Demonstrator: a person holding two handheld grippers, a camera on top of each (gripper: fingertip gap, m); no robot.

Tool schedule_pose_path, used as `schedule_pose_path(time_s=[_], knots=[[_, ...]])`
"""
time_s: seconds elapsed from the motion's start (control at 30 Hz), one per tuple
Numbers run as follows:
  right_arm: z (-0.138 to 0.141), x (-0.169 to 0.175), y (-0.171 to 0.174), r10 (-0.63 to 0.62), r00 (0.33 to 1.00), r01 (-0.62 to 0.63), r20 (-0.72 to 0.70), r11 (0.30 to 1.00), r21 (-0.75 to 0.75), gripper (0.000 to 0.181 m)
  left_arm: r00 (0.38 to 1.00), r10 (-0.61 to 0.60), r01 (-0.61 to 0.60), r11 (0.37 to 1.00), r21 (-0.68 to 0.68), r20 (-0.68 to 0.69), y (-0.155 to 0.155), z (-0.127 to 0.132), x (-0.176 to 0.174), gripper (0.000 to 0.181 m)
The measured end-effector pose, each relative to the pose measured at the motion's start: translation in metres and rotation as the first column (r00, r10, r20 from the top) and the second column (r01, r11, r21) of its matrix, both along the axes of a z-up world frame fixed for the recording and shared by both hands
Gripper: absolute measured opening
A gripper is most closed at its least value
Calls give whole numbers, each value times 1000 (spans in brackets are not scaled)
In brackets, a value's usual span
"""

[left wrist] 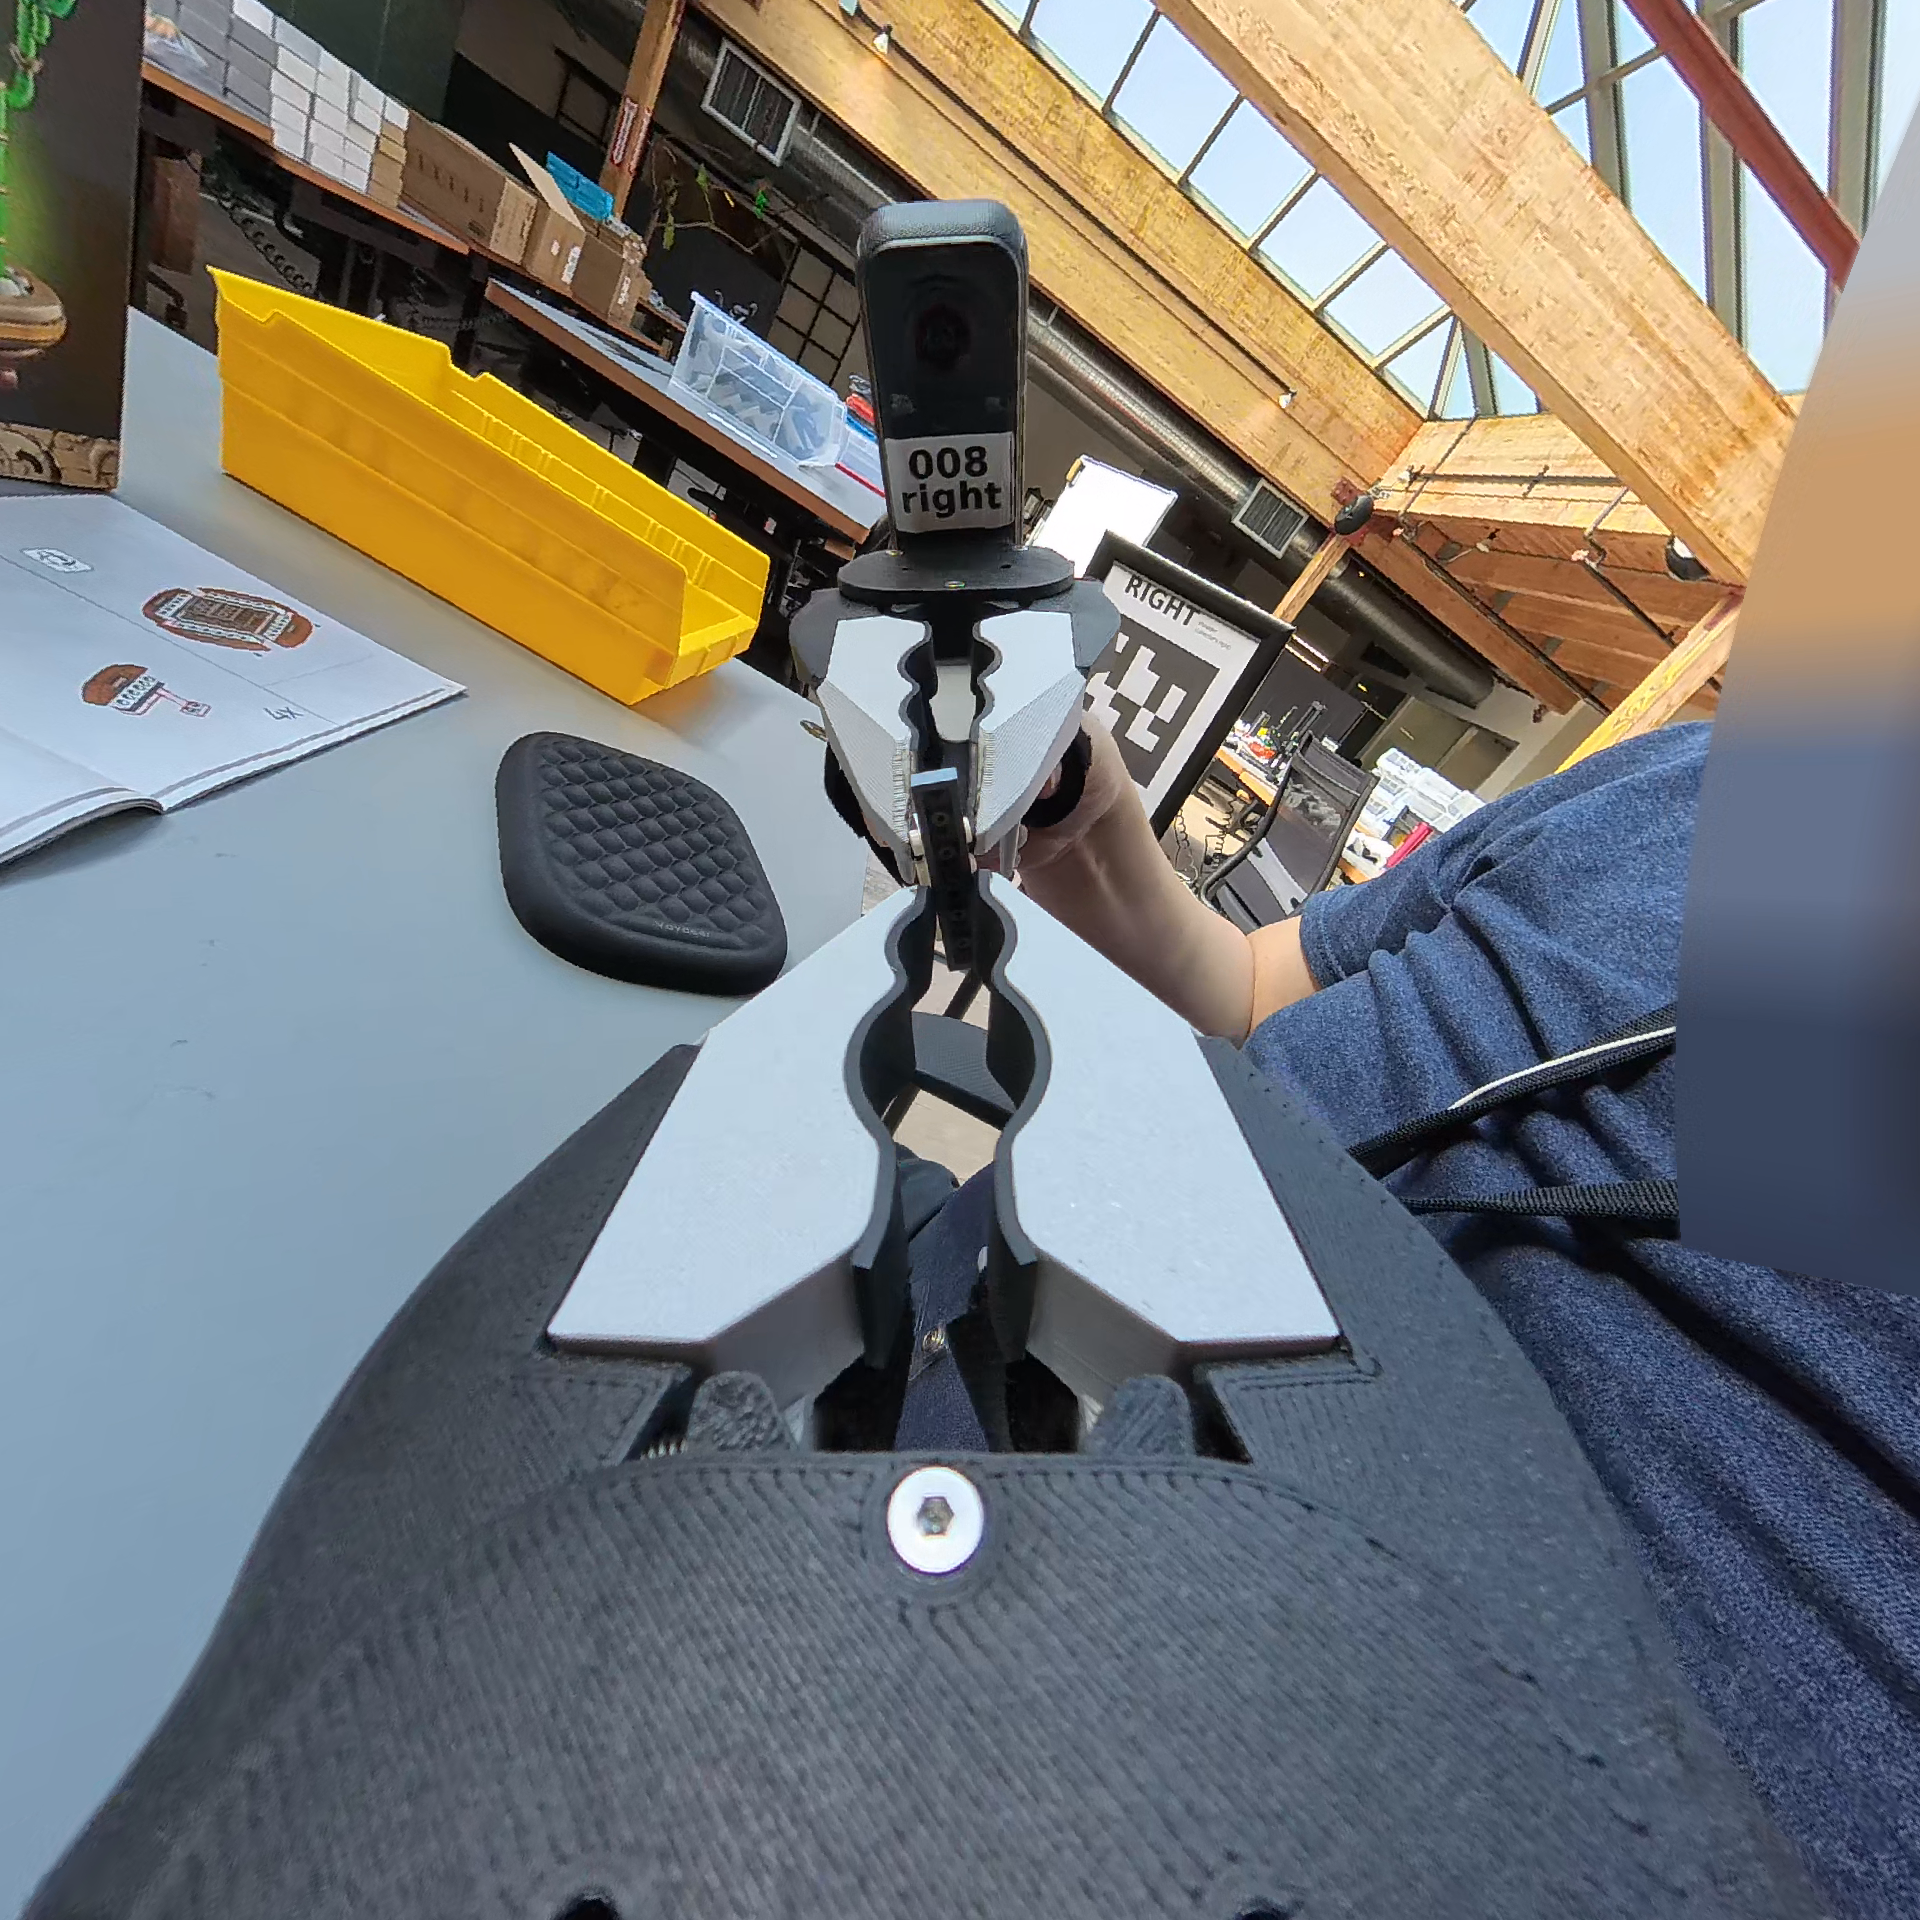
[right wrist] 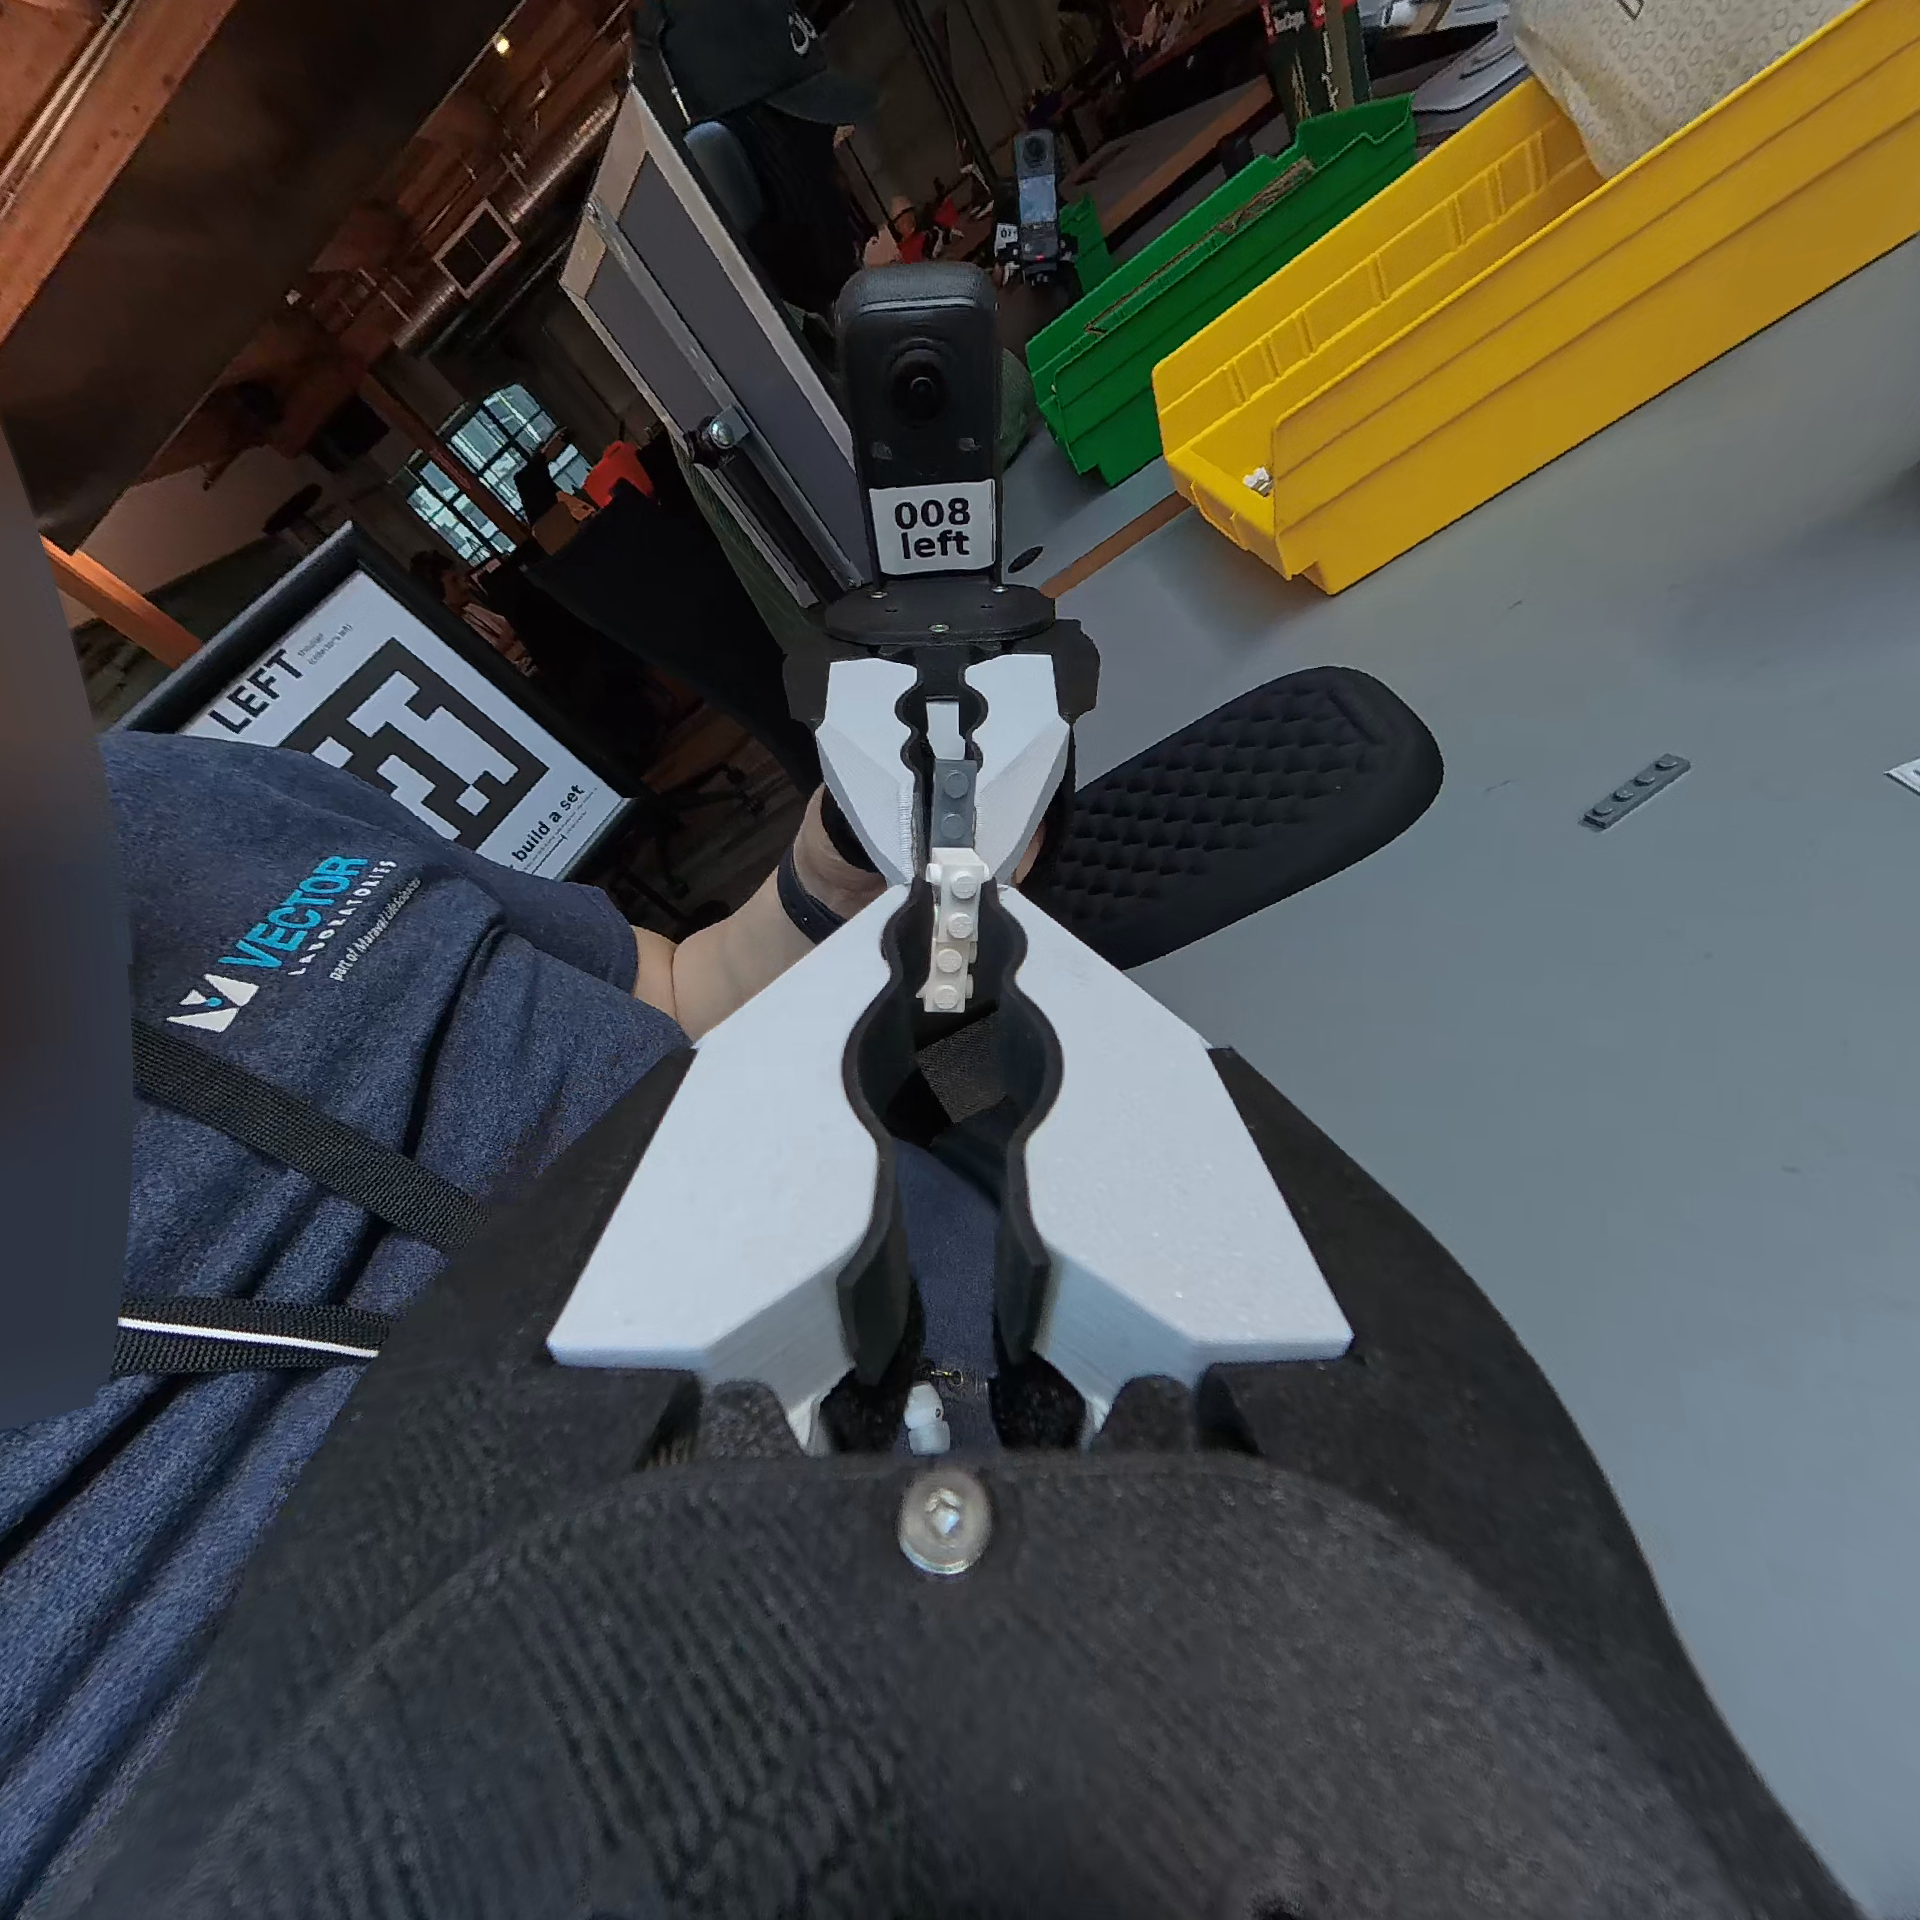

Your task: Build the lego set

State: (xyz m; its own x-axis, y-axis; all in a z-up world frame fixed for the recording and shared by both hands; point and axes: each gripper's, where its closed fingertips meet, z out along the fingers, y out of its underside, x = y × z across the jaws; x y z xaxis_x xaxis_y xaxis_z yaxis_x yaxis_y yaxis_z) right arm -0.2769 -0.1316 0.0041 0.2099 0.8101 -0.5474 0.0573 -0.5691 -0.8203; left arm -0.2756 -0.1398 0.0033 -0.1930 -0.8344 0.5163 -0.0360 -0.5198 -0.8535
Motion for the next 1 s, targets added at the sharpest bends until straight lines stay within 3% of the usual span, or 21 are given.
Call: schedule_pose_path(time_s=[1.0], knots=[[-12, -2, 9, -126, 985, 116, 121, 990, 87, 8, 996, 50, -51, 999, -3, -76, 10, -12, 0, 4]])
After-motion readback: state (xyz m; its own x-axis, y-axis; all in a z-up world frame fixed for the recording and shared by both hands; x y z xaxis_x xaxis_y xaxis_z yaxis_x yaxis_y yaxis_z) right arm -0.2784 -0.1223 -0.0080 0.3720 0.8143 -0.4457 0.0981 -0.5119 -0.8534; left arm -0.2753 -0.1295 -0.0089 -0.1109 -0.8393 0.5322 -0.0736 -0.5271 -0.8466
